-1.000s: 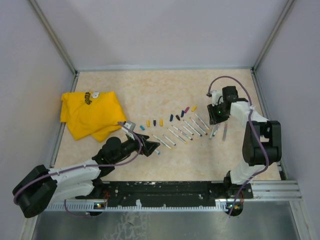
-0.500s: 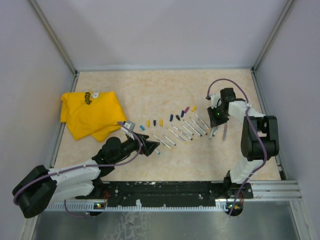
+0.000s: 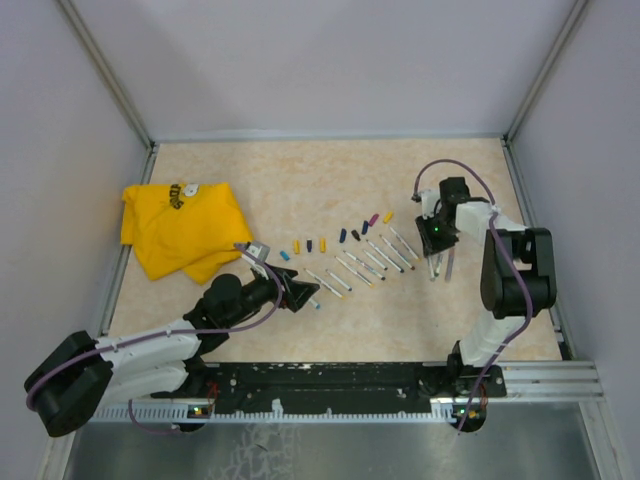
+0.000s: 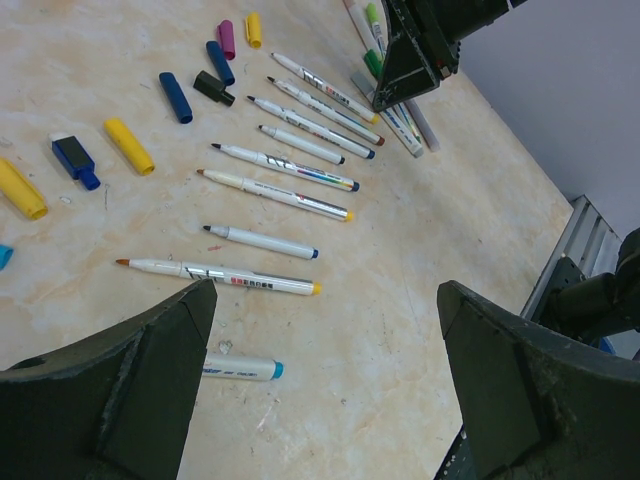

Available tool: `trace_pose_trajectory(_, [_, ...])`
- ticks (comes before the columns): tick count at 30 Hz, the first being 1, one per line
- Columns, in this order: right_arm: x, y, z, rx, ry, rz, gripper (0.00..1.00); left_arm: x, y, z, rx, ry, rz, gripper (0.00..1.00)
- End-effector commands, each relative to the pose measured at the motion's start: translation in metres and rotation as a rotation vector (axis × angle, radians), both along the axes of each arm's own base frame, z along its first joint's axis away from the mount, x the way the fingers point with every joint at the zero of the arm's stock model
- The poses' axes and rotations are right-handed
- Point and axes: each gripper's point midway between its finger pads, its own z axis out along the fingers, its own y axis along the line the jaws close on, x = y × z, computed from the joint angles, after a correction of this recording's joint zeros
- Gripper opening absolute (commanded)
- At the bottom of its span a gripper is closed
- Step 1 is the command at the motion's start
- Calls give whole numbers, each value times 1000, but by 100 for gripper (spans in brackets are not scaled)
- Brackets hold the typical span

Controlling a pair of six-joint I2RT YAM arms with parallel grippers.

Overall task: Open the pen caps
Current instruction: Pick up the pen from the center of the board.

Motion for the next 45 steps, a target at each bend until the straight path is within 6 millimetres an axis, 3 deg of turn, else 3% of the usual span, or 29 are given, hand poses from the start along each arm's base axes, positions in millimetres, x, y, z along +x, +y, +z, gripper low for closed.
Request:
trace_pose_trajectory(1, [1, -4, 1, -42, 0, 14, 25, 3, 0, 13, -35, -22, 12, 96])
trace_pose_trajectory(7, [1, -10, 4, -72, -5, 14, 24, 3, 1, 14, -33, -24, 17, 96])
trace_pose_trajectory(22, [1, -13, 8, -88, -16, 18, 8, 4, 1, 15, -34, -26, 14, 96])
trace_pose_trajectory(32, [-6, -15, 6, -105, 14, 41, 28, 5, -1, 17, -34, -29, 14, 96])
trace_pose_trajectory(45, [-20, -16, -8, -111, 90, 57, 23, 5, -2, 19, -36, -31, 6, 96])
